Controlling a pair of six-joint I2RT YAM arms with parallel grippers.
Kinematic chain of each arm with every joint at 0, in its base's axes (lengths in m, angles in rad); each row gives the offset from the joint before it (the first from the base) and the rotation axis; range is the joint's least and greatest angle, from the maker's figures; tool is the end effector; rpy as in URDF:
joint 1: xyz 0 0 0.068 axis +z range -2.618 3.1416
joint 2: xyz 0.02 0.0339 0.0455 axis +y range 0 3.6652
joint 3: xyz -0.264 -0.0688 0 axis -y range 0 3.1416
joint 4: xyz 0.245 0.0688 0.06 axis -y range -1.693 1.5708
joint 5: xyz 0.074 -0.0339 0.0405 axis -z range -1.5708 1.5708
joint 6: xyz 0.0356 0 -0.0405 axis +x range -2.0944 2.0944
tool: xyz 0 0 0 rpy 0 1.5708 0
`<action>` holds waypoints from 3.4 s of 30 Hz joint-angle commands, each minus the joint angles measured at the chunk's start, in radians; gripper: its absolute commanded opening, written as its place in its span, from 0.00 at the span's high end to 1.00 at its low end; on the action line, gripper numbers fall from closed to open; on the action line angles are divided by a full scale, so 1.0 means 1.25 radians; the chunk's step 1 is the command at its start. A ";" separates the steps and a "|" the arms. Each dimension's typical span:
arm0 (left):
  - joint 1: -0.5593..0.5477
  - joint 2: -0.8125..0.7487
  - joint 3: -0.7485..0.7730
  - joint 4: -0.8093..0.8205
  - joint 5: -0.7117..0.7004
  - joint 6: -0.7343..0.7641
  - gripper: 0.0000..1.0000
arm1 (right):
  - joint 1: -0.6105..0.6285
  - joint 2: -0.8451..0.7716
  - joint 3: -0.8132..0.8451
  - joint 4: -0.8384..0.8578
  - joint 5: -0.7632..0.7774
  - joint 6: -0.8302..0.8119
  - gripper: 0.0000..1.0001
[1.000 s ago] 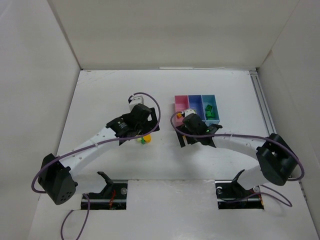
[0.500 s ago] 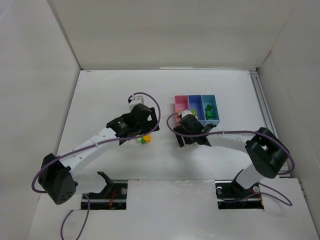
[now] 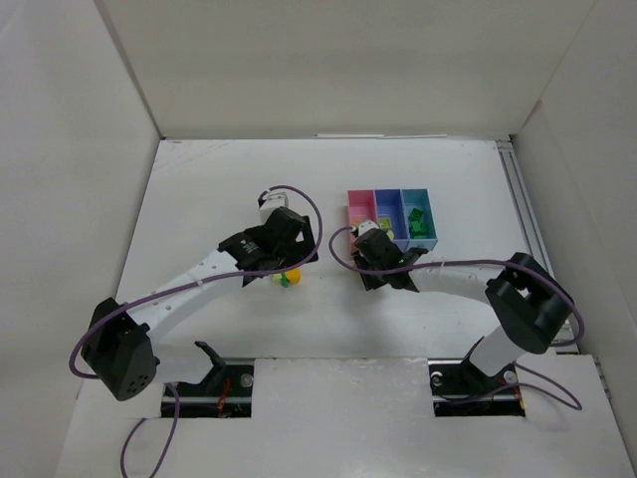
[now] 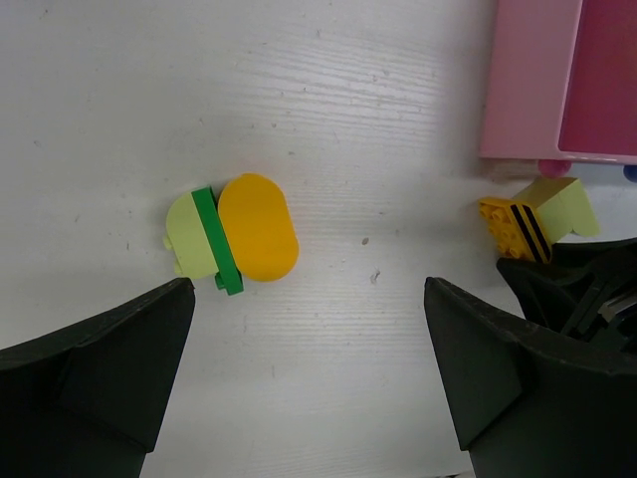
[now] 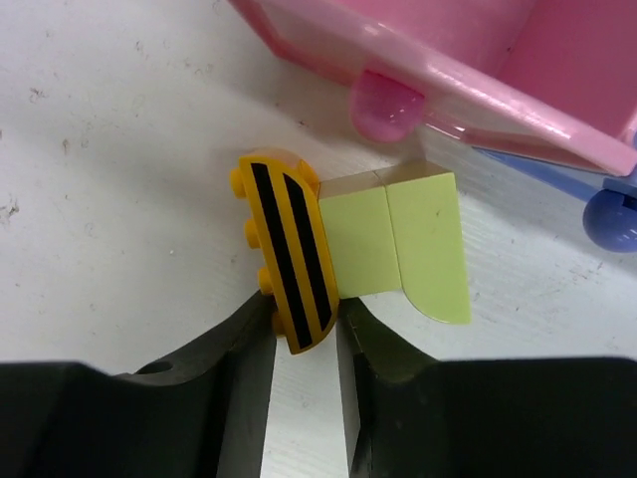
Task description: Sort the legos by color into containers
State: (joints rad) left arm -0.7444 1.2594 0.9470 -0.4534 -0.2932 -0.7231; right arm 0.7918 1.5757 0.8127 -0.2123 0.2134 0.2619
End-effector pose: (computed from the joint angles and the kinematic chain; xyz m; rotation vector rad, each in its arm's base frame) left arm 0.2045 -0.1744 0.2717 -0.1215 2.3281 -0.4082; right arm 0.2167 0.2088 0.1615 -0.5797 2.4528 0.1555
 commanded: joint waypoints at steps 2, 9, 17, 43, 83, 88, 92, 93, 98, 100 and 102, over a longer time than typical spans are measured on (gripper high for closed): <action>0.000 0.001 0.033 -0.001 -0.026 0.004 0.00 | 0.013 -0.020 0.039 -0.023 0.000 0.015 0.68; 0.000 0.009 0.040 -0.001 -0.026 0.019 0.00 | 0.021 -0.063 0.066 -0.089 -0.066 -0.005 0.36; 0.000 0.009 0.040 0.007 0.009 0.026 0.00 | 0.021 -0.119 0.154 -0.274 -0.003 0.207 0.12; 0.000 -0.072 0.007 -0.025 0.070 0.034 0.00 | 0.004 0.003 0.146 -0.238 0.249 0.737 0.24; 0.000 -0.156 -0.064 0.162 0.285 0.156 0.00 | -0.021 -0.129 0.149 -0.219 0.173 0.598 0.74; 0.000 -0.191 -0.113 0.274 0.406 0.175 0.00 | -0.021 -0.187 0.113 -0.094 0.107 0.581 0.75; 0.000 -0.191 -0.113 0.380 0.453 0.175 0.00 | -0.014 -0.206 0.113 -0.056 0.115 0.643 0.78; -0.008 -0.183 -0.122 0.420 0.446 0.175 0.00 | -0.014 -0.206 0.128 -0.049 0.102 0.643 0.78; -0.033 -0.108 -0.084 0.440 0.367 0.183 0.00 | -0.014 -0.189 0.193 -0.069 0.064 0.643 0.78; -0.040 -0.082 -0.059 0.420 0.354 0.193 0.00 | -0.014 -0.189 0.210 -0.069 0.055 0.643 0.79; -0.050 -0.053 -0.052 0.420 0.335 0.203 0.00 | -0.014 -0.181 0.222 -0.078 0.046 0.643 0.79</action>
State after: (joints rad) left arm -0.7933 1.1667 0.8318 0.0273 0.1688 -0.5056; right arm 0.7620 1.3487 1.0271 -0.3481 0.2985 1.0531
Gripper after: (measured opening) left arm 0.997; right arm 0.428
